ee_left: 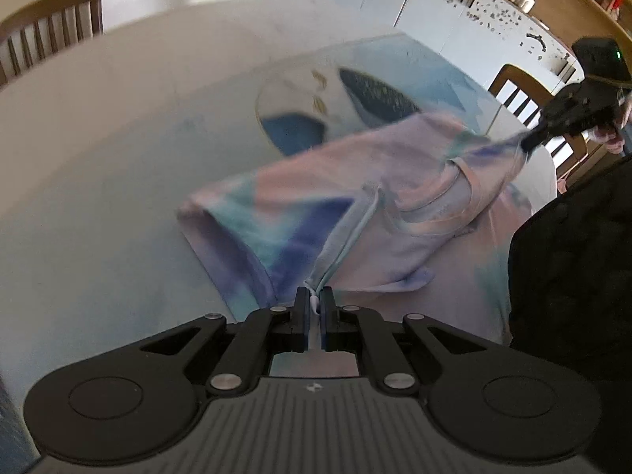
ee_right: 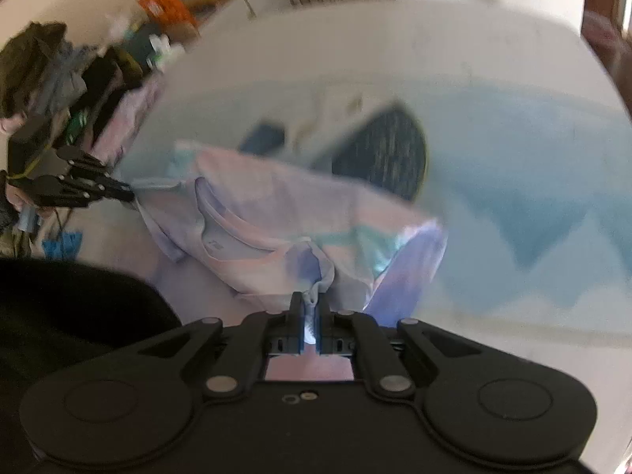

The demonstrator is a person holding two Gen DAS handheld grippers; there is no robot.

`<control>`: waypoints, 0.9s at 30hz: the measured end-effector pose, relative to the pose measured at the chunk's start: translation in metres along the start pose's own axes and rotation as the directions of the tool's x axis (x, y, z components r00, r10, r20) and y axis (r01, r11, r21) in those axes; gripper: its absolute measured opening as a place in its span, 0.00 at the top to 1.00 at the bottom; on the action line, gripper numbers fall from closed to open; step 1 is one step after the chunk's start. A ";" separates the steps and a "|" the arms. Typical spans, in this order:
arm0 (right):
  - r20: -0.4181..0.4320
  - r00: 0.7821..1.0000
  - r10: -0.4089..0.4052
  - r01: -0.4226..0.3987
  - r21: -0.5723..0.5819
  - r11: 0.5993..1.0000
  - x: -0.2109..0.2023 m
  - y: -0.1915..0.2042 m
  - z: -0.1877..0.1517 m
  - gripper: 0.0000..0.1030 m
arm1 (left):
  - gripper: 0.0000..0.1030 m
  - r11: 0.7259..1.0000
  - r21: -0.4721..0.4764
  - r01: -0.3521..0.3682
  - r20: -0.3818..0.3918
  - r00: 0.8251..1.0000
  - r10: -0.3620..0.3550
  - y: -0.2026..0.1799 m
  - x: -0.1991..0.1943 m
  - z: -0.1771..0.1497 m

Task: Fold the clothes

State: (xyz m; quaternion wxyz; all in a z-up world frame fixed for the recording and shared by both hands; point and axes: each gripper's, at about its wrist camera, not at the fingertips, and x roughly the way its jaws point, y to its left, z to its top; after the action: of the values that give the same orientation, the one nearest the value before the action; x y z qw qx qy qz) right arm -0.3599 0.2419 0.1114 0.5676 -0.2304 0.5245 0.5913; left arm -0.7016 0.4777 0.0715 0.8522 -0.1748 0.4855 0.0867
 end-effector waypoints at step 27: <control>-0.038 0.999 0.010 -0.017 -0.175 0.984 0.012 0.016 -0.071 0.00 | 0.76 0.979 0.044 -0.198 -0.061 0.978 0.201 -0.046 -0.005 -0.035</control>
State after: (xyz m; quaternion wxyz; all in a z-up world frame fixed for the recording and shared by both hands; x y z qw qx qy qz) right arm -0.4001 0.1877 0.0820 0.5313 -0.2865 0.4825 0.6347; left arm -0.7175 0.4221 0.0688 0.8260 -0.1117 0.5299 0.1567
